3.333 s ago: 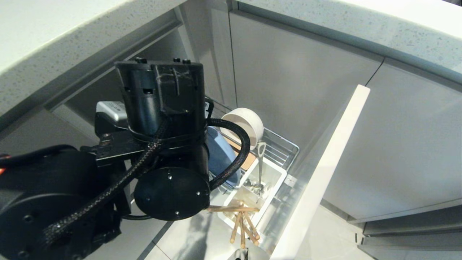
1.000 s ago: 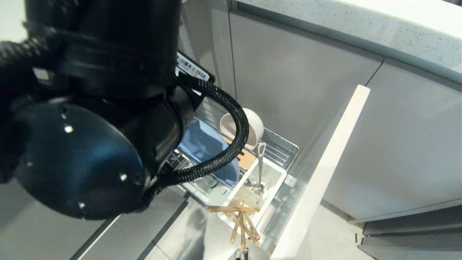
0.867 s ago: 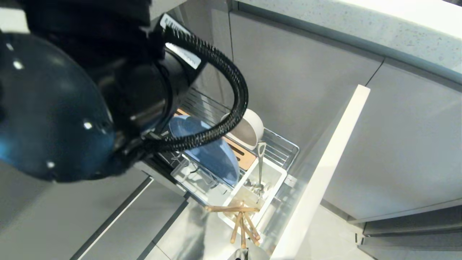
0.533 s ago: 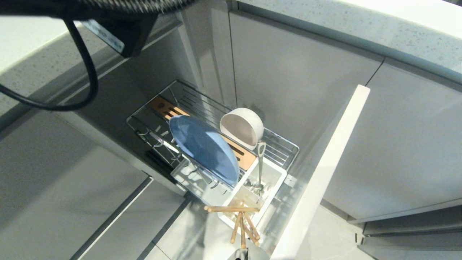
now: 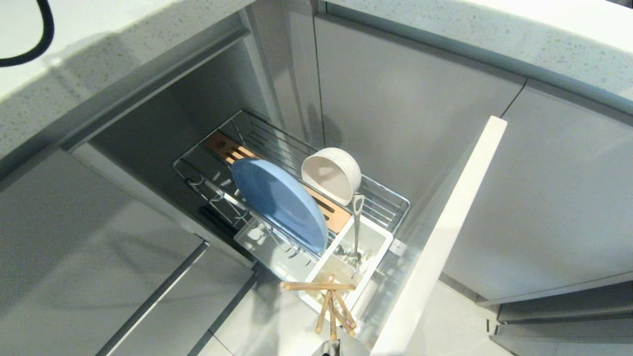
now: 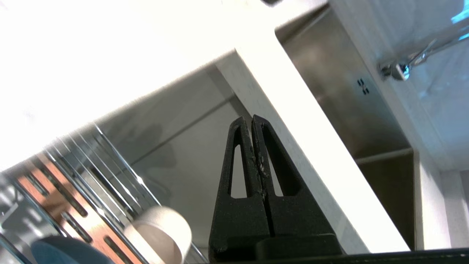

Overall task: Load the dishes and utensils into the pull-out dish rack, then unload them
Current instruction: Take the plate out of the cupboard

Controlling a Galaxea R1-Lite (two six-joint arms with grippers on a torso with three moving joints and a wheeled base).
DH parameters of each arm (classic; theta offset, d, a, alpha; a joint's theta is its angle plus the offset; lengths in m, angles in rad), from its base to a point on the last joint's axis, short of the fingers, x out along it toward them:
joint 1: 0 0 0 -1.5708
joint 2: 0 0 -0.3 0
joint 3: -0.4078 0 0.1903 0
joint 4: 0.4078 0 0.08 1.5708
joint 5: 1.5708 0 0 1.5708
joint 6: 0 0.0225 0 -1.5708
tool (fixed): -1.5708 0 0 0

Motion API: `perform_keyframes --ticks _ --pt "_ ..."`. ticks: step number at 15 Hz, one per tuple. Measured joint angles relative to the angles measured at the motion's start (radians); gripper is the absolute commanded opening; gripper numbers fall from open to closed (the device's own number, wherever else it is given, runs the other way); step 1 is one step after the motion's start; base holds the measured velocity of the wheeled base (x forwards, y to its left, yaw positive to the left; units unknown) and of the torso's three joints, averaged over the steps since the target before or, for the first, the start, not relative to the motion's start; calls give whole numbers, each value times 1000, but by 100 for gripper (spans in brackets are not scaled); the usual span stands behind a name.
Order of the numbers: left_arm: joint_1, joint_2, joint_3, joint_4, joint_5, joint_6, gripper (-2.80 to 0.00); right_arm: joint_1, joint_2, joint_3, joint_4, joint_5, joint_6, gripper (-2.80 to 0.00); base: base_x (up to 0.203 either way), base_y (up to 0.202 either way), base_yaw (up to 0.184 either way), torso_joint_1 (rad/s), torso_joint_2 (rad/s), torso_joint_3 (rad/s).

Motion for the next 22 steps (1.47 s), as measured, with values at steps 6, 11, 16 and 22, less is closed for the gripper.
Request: perform_keyframes --ticks 6,11,16,22 --pt "168 -89 4 106 -175 31 -280 0 0 0 0 0 0 -280 0 0 0 0 0 0" --pt "343 -150 13 111 -304 130 -280 0 0 0 0 0 0 -280 0 0 0 0 0 0" --pt "616 -258 74 126 -556 214 -280 0 0 0 0 1 0 -280 0 0 0 0 0 0" --pt "934 -466 123 292 -869 222 -280 0 0 0 0 0 0 -280 0 0 0 0 0 0"
